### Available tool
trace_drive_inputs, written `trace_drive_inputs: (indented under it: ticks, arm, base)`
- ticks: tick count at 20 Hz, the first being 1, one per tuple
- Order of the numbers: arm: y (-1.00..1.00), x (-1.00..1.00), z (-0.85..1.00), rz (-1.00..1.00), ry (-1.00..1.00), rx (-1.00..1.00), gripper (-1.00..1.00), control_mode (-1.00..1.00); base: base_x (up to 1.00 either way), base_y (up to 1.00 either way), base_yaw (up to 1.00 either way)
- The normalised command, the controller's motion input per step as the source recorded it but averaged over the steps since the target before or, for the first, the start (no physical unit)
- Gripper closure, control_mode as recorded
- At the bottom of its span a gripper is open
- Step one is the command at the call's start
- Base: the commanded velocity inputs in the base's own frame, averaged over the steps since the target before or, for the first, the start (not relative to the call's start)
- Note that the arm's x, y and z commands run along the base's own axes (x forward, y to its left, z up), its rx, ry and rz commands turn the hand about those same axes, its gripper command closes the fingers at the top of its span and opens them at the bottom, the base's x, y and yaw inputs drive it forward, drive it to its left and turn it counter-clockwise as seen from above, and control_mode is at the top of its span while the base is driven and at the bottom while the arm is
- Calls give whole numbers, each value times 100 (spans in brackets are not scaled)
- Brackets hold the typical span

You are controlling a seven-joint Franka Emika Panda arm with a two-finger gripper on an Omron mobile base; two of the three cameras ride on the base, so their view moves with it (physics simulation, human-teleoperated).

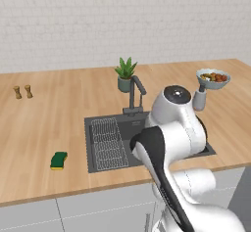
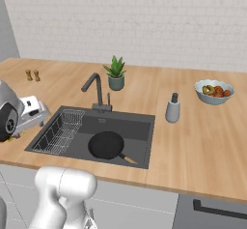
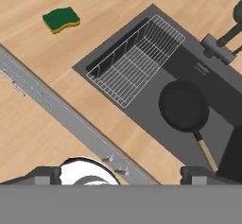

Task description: Pick the pan and sponge and place them into the sink. Then turn on the water.

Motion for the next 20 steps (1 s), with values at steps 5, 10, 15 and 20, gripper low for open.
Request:
trace_drive_inputs:
  ticks: [5, 10, 15, 20]
  arm:
    - [75, 22, 0, 16, 10, -12, -100, -100]
    - [65, 43, -8, 42, 30, -14, -100, -100]
    - [41, 35, -17, 53, 27, -12, -100, -100]
    - [24, 19, -36, 42, -7, -1, -100, -100]
  base:
    - [0, 0, 0]
    - [0, 0, 0]
    - [0, 0, 0]
    - [0, 0, 0]
